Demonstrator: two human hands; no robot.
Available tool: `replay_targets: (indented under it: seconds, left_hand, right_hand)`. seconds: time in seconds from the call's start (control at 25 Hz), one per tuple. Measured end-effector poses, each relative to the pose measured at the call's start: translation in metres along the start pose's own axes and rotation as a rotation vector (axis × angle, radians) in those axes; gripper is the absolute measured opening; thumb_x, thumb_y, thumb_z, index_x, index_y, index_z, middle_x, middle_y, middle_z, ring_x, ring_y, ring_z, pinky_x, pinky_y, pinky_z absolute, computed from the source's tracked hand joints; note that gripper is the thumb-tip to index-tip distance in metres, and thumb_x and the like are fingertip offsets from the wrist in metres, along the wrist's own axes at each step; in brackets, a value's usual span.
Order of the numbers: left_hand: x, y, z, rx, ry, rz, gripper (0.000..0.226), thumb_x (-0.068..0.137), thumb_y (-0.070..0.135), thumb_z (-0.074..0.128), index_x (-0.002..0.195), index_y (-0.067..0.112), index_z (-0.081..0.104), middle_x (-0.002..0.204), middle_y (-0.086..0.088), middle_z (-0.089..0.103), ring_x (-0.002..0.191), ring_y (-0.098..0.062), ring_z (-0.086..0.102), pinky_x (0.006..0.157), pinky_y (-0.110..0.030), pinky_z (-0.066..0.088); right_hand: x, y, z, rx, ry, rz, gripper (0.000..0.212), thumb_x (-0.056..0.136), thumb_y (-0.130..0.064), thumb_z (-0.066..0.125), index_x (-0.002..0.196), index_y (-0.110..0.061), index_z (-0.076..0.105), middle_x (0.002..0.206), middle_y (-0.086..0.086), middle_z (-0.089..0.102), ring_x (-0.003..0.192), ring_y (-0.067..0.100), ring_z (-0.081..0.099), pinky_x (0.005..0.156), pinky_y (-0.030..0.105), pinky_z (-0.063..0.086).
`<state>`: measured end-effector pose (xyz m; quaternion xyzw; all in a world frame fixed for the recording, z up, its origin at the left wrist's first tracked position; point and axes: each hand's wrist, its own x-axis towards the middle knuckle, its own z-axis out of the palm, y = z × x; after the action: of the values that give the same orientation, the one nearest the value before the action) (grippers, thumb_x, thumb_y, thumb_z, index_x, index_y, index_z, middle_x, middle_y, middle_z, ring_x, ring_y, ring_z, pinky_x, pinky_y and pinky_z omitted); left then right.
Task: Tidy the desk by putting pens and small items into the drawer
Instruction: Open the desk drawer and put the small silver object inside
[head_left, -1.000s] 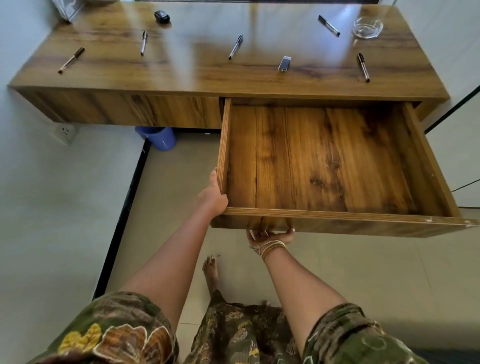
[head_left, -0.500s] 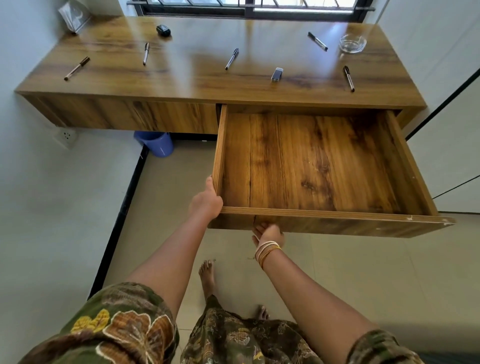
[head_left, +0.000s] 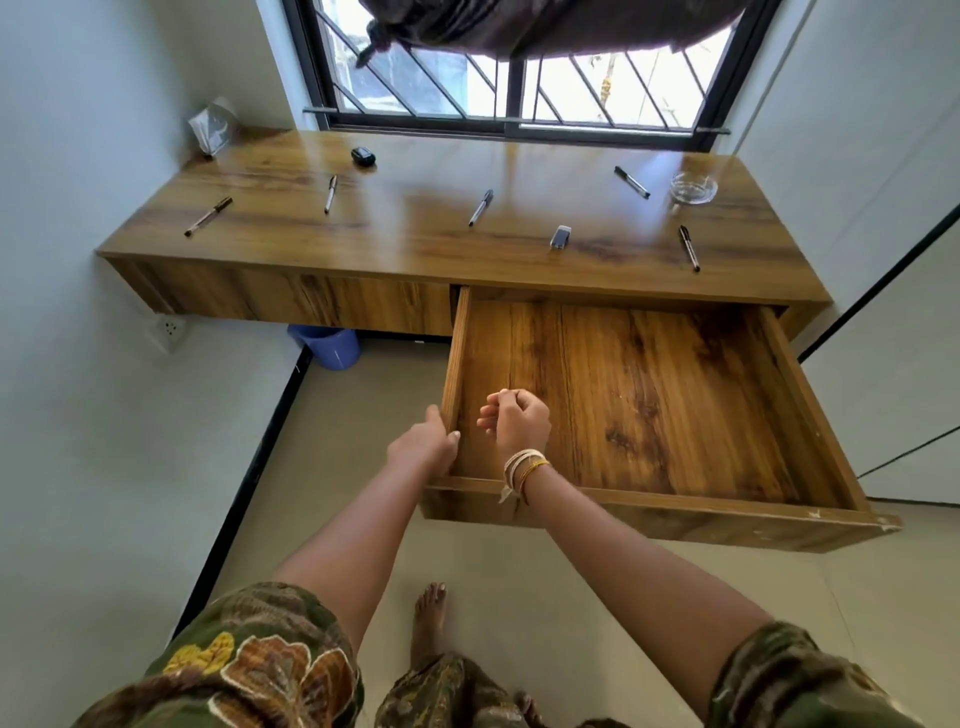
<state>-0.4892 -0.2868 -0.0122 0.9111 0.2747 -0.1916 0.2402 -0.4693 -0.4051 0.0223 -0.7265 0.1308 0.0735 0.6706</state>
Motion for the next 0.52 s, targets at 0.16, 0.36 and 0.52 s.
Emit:
replay_targets:
  seconds: [0.16, 0.36, 0.52]
  left_hand:
    - [0.027, 0.021, -0.049, -0.014, 0.165, 0.085, 0.062, 0.1, 0.04, 0.04, 0.153, 0.021, 0.015, 0.132, -0.012, 0.057, 0.113, -0.027, 0.06, 0.083, -0.038, 0.052]
    - [0.089, 0.036, -0.107, -0.031, 0.19, 0.243, 0.062, 0.099, 0.038, 0.042, 0.152, 0.017, 0.017, 0.147, -0.014, 0.043, 0.129, -0.032, 0.049, 0.098, -0.048, 0.046]
    - [0.138, 0.046, -0.134, 0.034, 0.163, 0.298, 0.064, 0.098, 0.038, 0.044, 0.152, 0.017, 0.017, 0.147, -0.015, 0.042, 0.13, -0.033, 0.047, 0.1, -0.048, 0.044]
  right_hand:
    - [0.052, -0.033, 0.026, -0.113, -0.023, -0.091, 0.026, 0.095, -0.021, 0.049, 0.082, -0.009, 0.069, 0.07, 0.004, 0.07, 0.063, 0.016, 0.067, 0.063, 0.03, 0.056]
    - [0.116, -0.067, 0.07, -0.212, -0.023, -0.161, 0.025, 0.095, -0.023, 0.05, 0.082, -0.012, 0.069, 0.071, 0.001, 0.069, 0.065, 0.016, 0.067, 0.064, 0.032, 0.055]
    - [0.165, -0.075, 0.104, -0.313, -0.044, -0.145, 0.021, 0.091, -0.023, 0.051, 0.081, -0.015, 0.068, 0.075, 0.002, 0.07, 0.073, 0.022, 0.07, 0.069, 0.038, 0.059]
